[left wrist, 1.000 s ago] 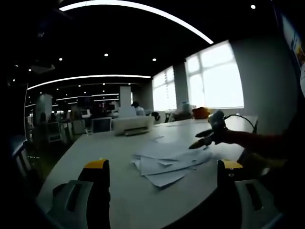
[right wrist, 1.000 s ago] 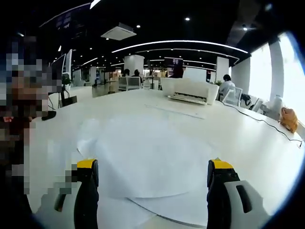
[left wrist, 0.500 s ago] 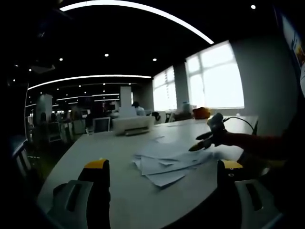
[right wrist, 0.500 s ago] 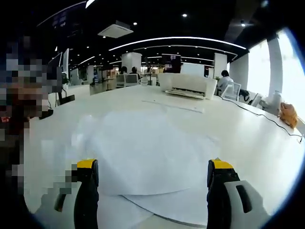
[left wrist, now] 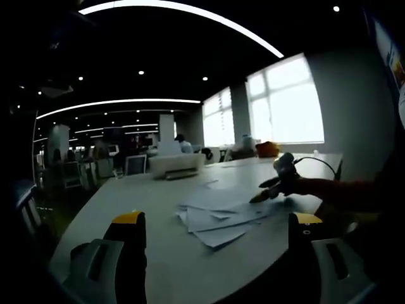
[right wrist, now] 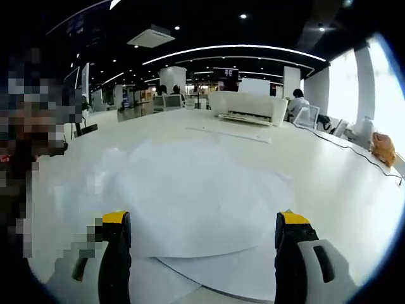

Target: Organize the stack of printing papers by aligning and flattening the scattered papers on the table

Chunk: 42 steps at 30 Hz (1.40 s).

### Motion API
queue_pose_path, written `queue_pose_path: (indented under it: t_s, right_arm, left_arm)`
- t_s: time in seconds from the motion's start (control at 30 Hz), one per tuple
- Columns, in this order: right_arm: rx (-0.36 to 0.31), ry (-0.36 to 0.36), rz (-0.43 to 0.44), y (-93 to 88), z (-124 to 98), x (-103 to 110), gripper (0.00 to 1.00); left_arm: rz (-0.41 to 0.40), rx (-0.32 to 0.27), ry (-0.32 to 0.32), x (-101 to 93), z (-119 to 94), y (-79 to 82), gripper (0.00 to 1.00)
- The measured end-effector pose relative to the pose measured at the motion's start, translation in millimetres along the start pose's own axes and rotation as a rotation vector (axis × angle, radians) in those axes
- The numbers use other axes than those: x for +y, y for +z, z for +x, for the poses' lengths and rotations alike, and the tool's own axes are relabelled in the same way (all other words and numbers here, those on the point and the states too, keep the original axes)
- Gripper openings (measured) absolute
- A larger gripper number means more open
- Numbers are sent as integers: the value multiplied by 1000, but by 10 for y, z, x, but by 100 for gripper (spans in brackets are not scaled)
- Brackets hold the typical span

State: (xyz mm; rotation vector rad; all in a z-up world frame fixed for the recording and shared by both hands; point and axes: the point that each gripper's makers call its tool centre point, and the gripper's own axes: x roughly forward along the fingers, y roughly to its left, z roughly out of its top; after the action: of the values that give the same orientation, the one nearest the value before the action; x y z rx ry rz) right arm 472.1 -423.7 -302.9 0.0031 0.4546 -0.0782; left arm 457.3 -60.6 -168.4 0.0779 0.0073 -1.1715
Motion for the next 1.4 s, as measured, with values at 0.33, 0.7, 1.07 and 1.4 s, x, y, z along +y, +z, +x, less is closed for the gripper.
queue_pose_path:
  t_s: [0.33, 0.7, 1.07, 1.4]
  right_arm:
    - [3, 2, 0, -4, 49, -23, 90]
    - [3, -1, -2, -42, 84, -42, 89]
    - [-7, -6, 11, -60, 99, -94, 89]
    - [-19, -18, 78, -55, 80, -203, 88]
  left_arm:
    - [-3, -5, 5, 19, -12, 7, 96]
    - [-1, -4, 4, 14, -25, -6, 95]
    - [-8, 4, 0, 0, -7, -49, 95]
    - [-5, 7, -1, -1, -8, -55, 95]
